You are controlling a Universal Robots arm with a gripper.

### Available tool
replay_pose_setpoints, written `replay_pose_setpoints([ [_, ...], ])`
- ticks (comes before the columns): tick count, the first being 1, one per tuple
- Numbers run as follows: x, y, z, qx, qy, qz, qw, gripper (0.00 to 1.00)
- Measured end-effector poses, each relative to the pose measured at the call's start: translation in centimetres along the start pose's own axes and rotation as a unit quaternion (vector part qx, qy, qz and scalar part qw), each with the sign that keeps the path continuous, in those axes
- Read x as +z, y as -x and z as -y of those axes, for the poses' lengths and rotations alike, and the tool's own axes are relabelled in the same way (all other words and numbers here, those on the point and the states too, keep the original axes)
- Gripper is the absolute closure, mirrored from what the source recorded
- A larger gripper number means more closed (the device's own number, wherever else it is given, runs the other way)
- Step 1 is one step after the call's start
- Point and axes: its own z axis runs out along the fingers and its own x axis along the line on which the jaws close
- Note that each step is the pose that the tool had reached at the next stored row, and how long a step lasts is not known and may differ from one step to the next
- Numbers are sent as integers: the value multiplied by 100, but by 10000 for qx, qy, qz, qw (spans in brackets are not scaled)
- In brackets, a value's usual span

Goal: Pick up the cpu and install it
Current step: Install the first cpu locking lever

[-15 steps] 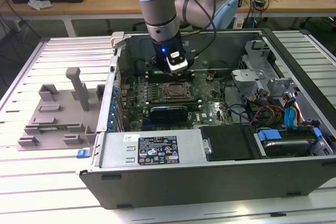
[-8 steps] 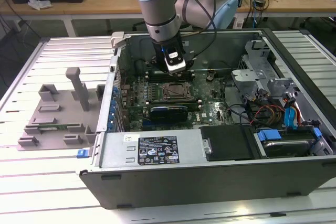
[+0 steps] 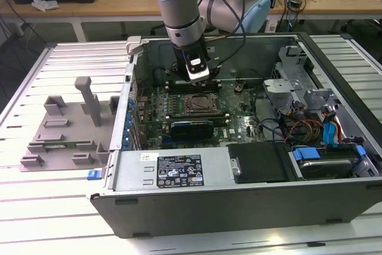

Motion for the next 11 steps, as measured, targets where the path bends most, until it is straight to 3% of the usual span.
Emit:
replay_pose_setpoints([
  [11, 43, -12, 13, -2, 4, 10, 10000, 89],
])
